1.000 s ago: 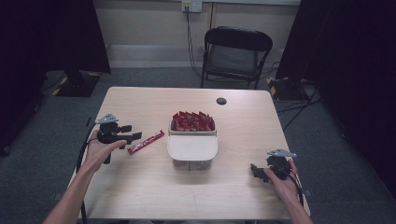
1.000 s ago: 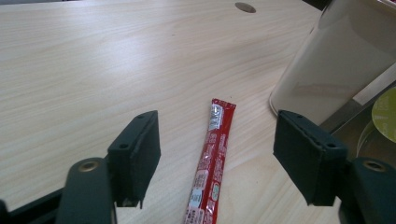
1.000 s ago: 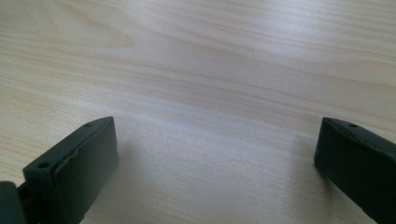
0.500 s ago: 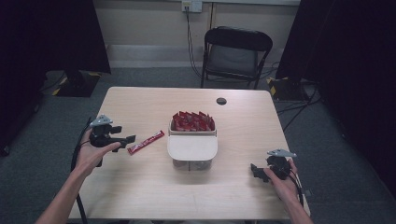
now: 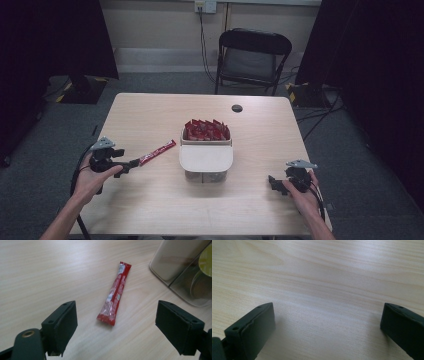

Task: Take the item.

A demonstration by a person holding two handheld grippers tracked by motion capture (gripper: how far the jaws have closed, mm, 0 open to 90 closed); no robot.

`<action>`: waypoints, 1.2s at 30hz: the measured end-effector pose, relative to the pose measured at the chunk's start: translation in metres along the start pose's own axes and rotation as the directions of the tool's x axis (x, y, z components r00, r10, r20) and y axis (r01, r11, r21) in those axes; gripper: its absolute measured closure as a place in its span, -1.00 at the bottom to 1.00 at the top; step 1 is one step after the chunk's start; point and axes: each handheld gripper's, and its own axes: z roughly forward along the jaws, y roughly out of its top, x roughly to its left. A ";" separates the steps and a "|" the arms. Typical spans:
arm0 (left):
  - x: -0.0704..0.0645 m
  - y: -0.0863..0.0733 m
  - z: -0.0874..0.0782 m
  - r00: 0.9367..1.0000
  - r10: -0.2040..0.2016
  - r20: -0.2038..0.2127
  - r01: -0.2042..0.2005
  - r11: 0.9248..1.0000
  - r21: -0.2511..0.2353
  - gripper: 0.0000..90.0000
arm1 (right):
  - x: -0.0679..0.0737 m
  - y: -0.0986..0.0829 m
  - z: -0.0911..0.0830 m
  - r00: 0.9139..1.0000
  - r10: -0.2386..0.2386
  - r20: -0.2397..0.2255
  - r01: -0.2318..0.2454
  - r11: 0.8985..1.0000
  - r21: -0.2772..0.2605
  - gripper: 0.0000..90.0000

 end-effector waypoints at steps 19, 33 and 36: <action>-0.011 -0.034 -0.007 0.999 0.015 -0.034 -0.012 0.996 0.093 -0.53 | 0.000 0.000 0.000 1.000 0.001 -0.001 -0.001 1.000 0.000 -1.00; -0.011 -0.047 0.002 0.998 0.043 -0.048 -0.034 0.983 0.181 -0.60 | 0.000 0.000 0.000 1.000 0.001 -0.001 -0.001 1.000 0.000 -1.00; -0.012 -0.047 0.003 0.997 0.059 -0.053 -0.048 0.982 0.184 -0.63 | 0.000 0.000 0.000 1.000 0.000 0.000 0.000 1.000 0.000 -1.00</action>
